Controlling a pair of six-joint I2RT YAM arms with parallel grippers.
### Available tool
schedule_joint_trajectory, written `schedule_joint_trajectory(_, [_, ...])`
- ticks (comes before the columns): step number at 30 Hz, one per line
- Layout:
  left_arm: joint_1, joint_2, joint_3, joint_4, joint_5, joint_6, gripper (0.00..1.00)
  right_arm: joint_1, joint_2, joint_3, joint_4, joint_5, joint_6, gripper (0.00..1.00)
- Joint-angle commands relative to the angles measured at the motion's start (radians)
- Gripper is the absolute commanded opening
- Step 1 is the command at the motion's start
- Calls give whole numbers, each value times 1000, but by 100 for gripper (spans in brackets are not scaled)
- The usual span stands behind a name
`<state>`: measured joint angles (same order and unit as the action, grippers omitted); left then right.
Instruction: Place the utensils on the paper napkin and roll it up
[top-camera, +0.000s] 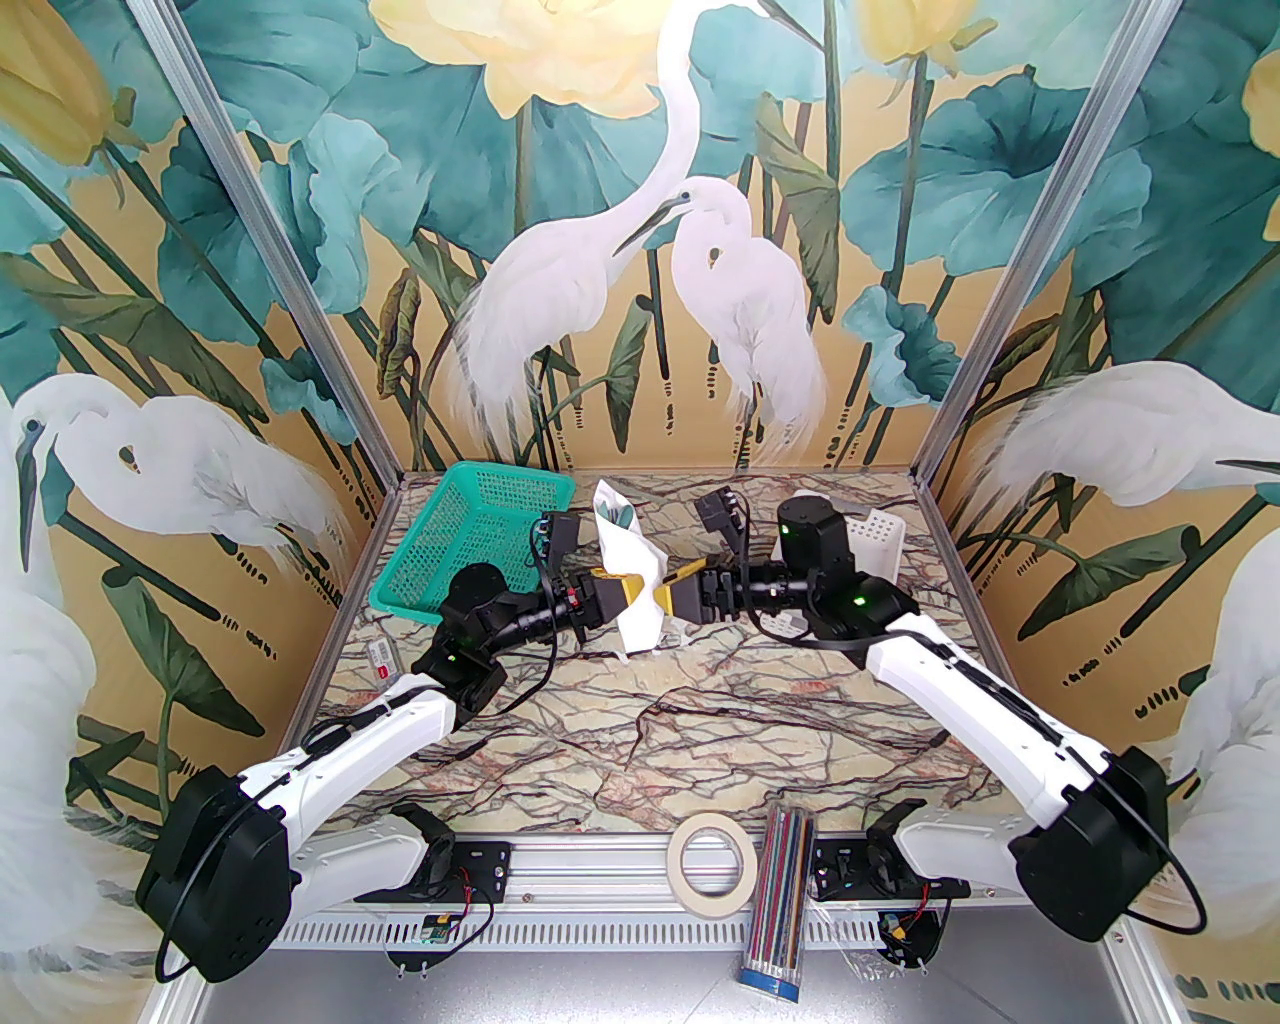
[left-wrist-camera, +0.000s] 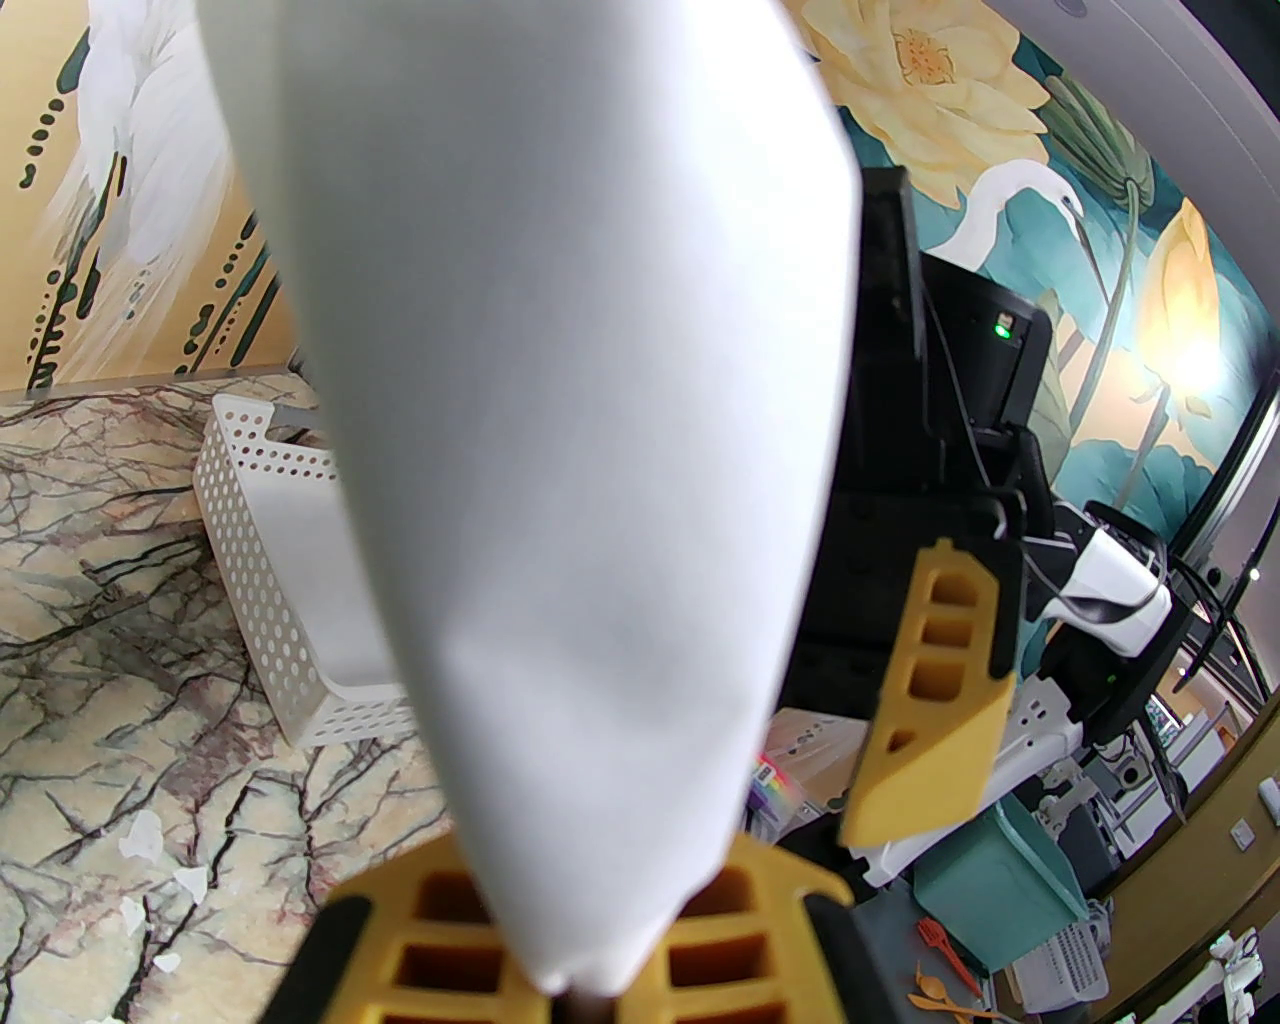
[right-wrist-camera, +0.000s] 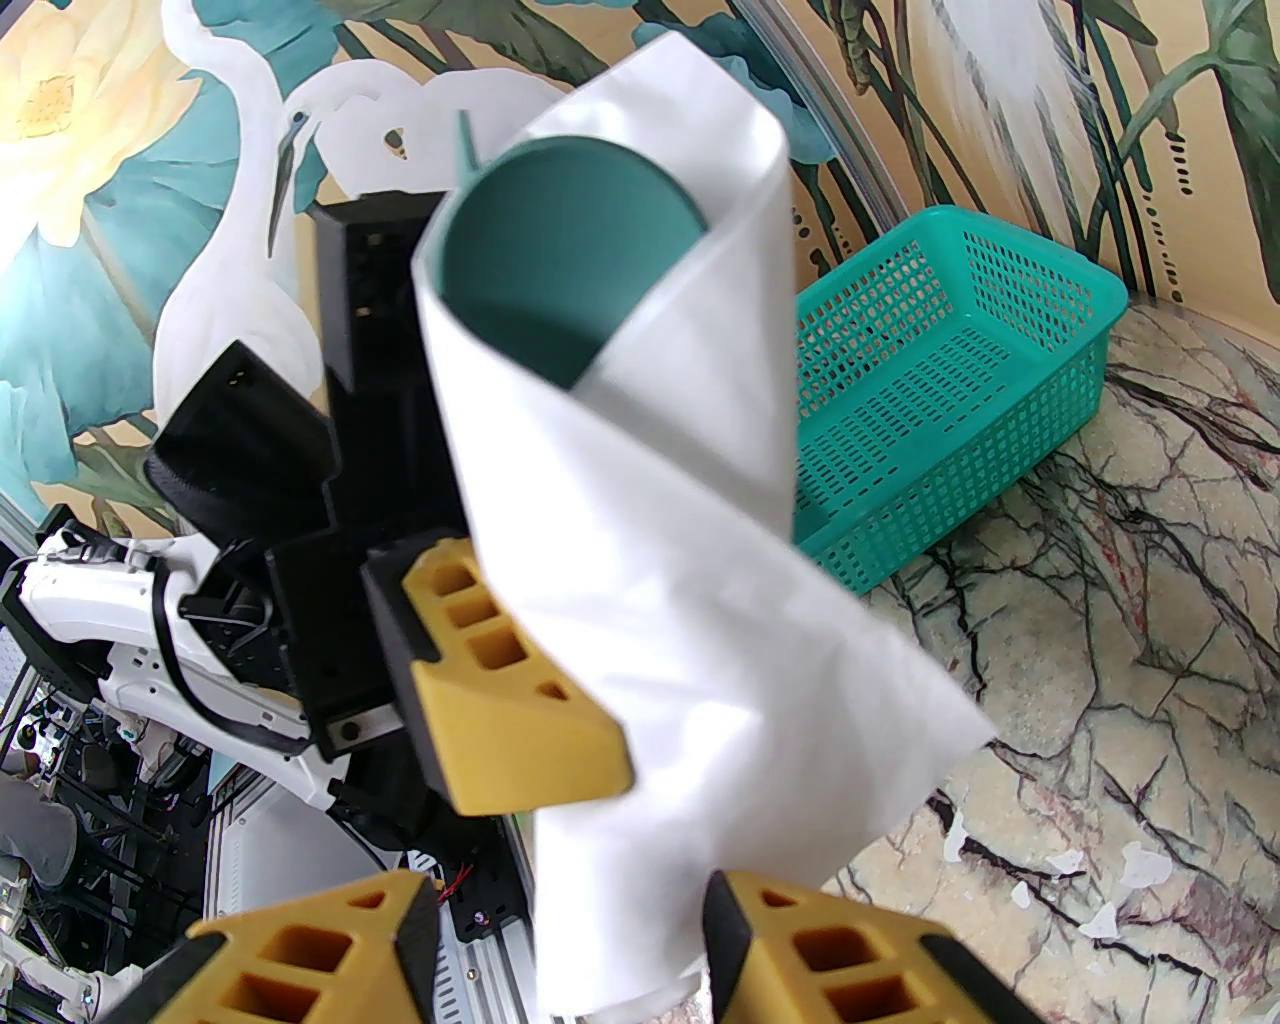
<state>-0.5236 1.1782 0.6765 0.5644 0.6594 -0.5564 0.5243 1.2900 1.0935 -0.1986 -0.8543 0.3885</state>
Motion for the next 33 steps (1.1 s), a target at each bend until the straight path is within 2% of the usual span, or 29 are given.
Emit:
schedule_joint_trajectory(1, [-6,-2,34,4,-9,2,0,6,15,36,11,29,-22,51])
schedule_joint_trajectory(10, [-15,8,49,5,-3,-2,0,8,42,31,-1,41,-37,49])
schedule_joint_trajectory(18, [-29,17,67,8,7,-3,0,12,42,19,49,-22,-34,49])
schedule_joint_trajectory(33, [-44,42,89,54,71,-32,0,25,34,2,104,-181,-69,38])
